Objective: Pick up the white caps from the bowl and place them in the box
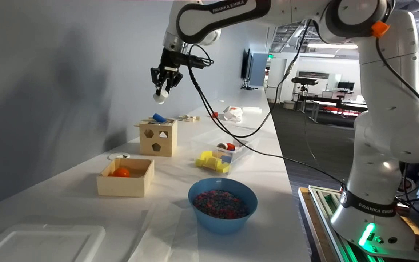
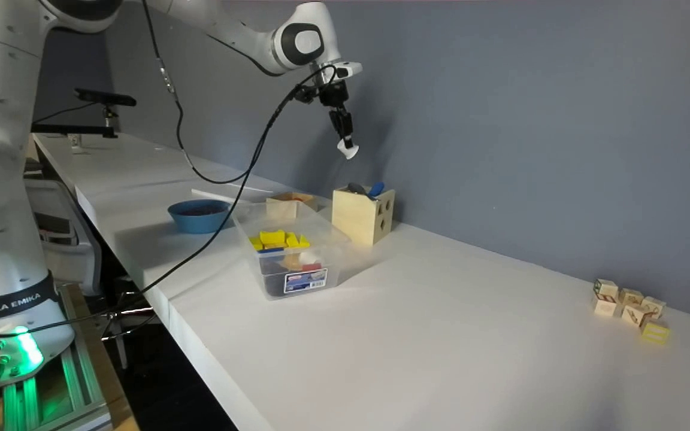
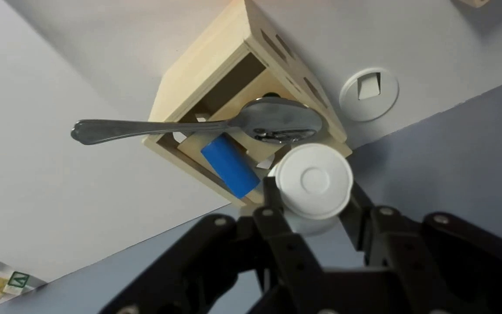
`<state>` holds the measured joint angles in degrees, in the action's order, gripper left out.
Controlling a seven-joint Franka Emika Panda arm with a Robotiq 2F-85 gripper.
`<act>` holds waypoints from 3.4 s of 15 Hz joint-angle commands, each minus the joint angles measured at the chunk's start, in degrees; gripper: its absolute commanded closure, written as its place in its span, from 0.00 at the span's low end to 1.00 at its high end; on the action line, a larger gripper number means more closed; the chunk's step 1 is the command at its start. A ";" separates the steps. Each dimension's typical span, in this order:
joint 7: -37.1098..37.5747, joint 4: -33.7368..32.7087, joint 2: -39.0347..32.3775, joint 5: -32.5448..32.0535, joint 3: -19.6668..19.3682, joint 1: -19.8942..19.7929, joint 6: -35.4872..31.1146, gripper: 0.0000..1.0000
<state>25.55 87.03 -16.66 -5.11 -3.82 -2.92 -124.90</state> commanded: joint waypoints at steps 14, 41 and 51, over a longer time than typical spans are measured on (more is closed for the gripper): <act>3.60 -12.75 -13.56 -0.37 -2.41 2.64 3.67 0.88; 21.41 -10.20 -10.92 -3.93 -6.90 5.22 1.66 0.00; 3.91 8.44 5.58 -13.11 -6.02 3.52 15.54 0.00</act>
<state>34.38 86.94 -16.49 -16.42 -10.62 1.79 -111.30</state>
